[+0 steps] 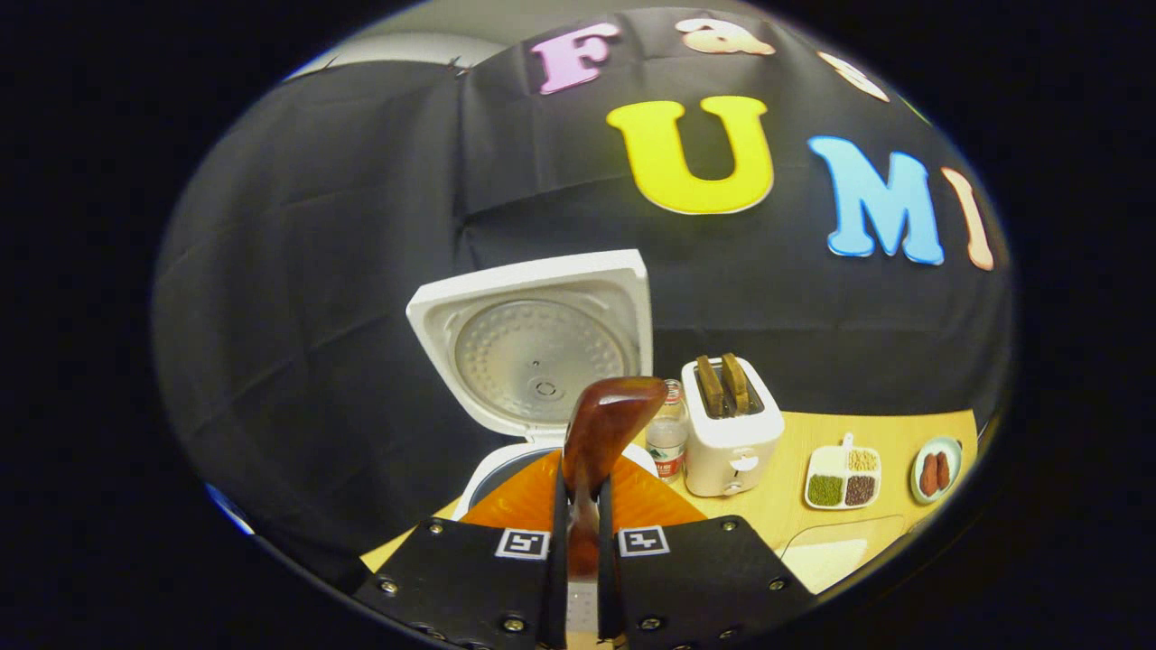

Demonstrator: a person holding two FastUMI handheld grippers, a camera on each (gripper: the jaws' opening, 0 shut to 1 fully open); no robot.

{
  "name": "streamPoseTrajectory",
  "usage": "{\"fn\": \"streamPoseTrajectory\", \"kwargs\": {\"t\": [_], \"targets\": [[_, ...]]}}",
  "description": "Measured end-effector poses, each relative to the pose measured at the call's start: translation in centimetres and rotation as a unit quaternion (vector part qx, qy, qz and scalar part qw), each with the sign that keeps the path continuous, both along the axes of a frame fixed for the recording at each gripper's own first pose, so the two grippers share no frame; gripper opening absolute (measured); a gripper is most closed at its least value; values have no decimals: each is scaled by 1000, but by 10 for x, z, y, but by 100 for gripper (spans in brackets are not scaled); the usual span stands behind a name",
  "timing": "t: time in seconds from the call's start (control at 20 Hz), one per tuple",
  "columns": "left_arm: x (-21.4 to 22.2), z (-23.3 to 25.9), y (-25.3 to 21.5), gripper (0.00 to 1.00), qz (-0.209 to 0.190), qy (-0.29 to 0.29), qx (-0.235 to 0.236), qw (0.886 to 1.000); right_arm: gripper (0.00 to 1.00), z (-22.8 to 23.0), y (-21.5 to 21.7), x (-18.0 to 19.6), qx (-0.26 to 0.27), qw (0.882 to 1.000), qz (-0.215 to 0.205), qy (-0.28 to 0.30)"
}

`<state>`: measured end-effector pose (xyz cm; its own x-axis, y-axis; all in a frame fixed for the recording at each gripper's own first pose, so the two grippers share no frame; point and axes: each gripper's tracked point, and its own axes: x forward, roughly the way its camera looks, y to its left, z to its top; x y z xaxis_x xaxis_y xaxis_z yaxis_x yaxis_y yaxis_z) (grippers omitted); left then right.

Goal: Close the left gripper, press the button to open the rice cooker; take a wooden spoon from the chopstick holder with the right hand, scoop a spoonful of rice and pour it into the rice cooker, then put the wooden spoon back into the chopstick holder.

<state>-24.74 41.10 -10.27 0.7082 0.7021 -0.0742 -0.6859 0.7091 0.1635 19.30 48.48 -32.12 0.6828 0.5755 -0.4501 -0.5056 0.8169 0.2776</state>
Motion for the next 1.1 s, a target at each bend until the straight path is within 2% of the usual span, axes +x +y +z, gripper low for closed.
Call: {"fn": "streamPoseTrajectory", "kwargs": {"t": [0.15, 0.3, 0.6, 0.85, 1.1], "targets": [[3, 0, -5, 78, -29, -7, -9, 1000, 14, 27, -47, -5, 39, 999, -32, 18], [10, -11, -17, 78, -66, -13, -25, 997, 14, 52, -111, -6, 71, 994, -74, 29], [31, -19, -50, 78, -93, -20, -37, 995, 13, 75, -247, -5, 72, 987, -144, 20], [58, -22, -90, 78, -92, -9, -17, 996, 13, 44, -362, 13, 76, 976, -199, 42], [107, -42, -161, 77, -86, 21, -6, 996, 13, -8, -465, 40, 51, 970, -228, 59]]}}
